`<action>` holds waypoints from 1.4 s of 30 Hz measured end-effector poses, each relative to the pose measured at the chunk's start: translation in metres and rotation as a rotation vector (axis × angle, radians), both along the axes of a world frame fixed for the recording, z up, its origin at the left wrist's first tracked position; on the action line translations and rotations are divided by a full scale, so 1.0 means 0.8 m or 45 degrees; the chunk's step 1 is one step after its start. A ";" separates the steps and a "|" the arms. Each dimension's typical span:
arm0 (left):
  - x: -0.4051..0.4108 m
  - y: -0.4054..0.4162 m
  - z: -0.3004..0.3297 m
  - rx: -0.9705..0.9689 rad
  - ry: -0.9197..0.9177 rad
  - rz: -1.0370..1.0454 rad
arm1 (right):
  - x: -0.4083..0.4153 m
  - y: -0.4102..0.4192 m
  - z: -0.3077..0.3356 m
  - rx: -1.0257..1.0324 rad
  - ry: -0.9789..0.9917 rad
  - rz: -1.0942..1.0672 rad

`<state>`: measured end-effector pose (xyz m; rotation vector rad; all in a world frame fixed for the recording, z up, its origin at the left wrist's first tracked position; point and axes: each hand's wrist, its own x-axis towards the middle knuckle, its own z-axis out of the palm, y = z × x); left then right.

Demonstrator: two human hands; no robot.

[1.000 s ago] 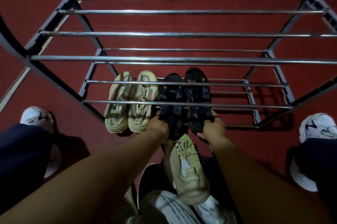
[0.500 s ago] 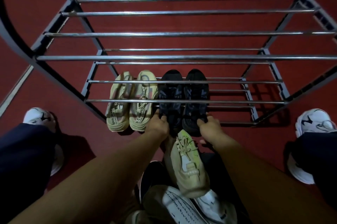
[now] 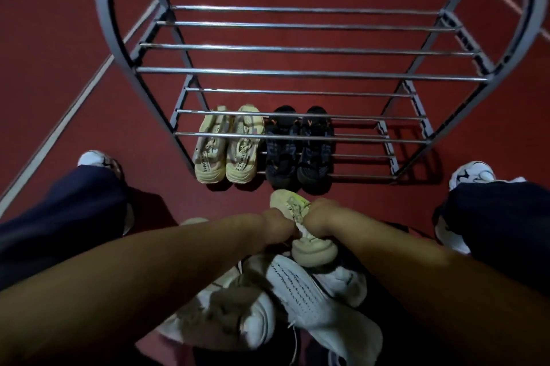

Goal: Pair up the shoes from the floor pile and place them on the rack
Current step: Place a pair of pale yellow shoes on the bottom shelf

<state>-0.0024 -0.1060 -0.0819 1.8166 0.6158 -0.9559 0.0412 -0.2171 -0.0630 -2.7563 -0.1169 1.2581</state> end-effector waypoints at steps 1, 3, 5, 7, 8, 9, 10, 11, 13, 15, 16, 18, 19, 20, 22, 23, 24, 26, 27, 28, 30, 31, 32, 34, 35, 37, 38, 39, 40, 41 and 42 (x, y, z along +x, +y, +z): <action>-0.010 0.003 0.014 -0.037 -0.010 0.010 | -0.008 -0.003 0.017 0.033 0.014 -0.033; -0.023 0.011 0.041 -0.097 -0.042 0.000 | -0.020 -0.014 0.042 0.071 0.026 -0.032; -0.033 0.027 0.064 -0.146 -0.073 -0.033 | -0.031 -0.028 0.051 0.221 0.047 -0.233; -0.039 0.050 0.074 -0.212 -0.126 0.014 | -0.041 -0.032 0.055 0.362 0.080 -0.437; -0.043 0.061 0.073 -0.214 -0.165 0.067 | -0.044 -0.031 0.051 0.400 0.093 -0.472; -0.049 0.072 0.065 -0.166 -0.210 0.133 | -0.049 -0.028 0.044 0.427 0.094 -0.465; -0.054 0.080 0.055 -0.093 -0.257 0.198 | -0.055 -0.025 0.034 0.437 0.076 -0.439; -0.062 0.090 0.041 0.008 -0.302 0.252 | -0.063 -0.017 0.024 0.434 0.047 -0.395; -0.075 0.104 0.017 0.226 -0.358 0.250 | -0.078 -0.008 0.001 0.353 -0.025 -0.268; -0.092 0.124 -0.010 0.364 -0.337 0.205 | -0.091 0.003 -0.012 0.250 -0.088 -0.136; -0.102 0.136 -0.024 0.418 -0.302 0.157 | -0.095 0.008 -0.015 0.221 -0.120 -0.093; -0.120 0.158 -0.047 0.477 -0.232 0.039 | -0.096 0.014 -0.016 0.198 -0.151 -0.048; -0.125 0.163 -0.050 0.475 -0.212 0.000 | -0.094 0.015 -0.015 0.193 -0.162 -0.033; -0.126 0.166 -0.050 0.481 -0.216 0.000 | -0.093 0.016 -0.013 0.195 -0.171 -0.016; -0.118 0.170 -0.051 0.585 -0.267 0.119 | -0.092 0.014 -0.011 0.215 -0.189 0.010; -0.112 0.171 -0.048 0.670 -0.269 0.199 | -0.094 0.013 -0.012 0.241 -0.199 0.003; -0.108 0.174 -0.049 0.719 -0.231 0.281 | -0.098 0.011 -0.014 0.268 -0.200 -0.014; -0.106 0.177 -0.050 0.689 -0.094 0.435 | -0.106 0.010 -0.018 0.314 -0.195 -0.053; -0.109 0.175 -0.049 0.619 0.020 0.487 | -0.108 0.009 -0.019 0.339 -0.178 -0.067; -0.112 0.175 -0.050 0.558 0.112 0.514 | -0.107 0.008 -0.019 0.369 -0.142 -0.097; -0.113 0.177 -0.050 0.413 0.229 0.554 | -0.099 0.007 -0.013 0.453 -0.059 -0.208; -0.111 0.177 -0.048 0.328 0.247 0.622 | -0.093 0.006 -0.008 0.494 -0.033 -0.260; -0.108 0.175 -0.047 0.257 0.238 0.694 | -0.088 0.005 -0.004 0.526 -0.015 -0.299; -0.103 0.171 -0.041 0.206 0.223 0.748 | -0.083 0.007 0.003 0.575 0.017 -0.337; -0.103 0.165 -0.033 0.195 0.219 0.758 | -0.083 0.009 0.007 0.588 0.027 -0.340; -0.099 0.151 -0.023 0.144 0.206 0.782 | -0.082 0.010 0.010 0.596 0.024 -0.359; -0.095 0.146 -0.022 0.121 0.175 0.822 | -0.080 0.009 0.010 0.595 0.022 -0.380; -0.091 0.142 -0.022 0.129 0.120 0.871 | -0.080 0.008 0.010 0.600 0.018 -0.408; -0.086 0.139 -0.023 0.136 0.043 0.920 | -0.079 0.004 0.008 0.605 0.023 -0.447; -0.082 0.135 -0.017 0.118 -0.028 0.956 | -0.080 0.000 0.007 0.616 0.019 -0.493; -0.079 0.131 -0.014 0.060 -0.084 0.976 | -0.081 -0.005 0.002 0.612 0.012 -0.553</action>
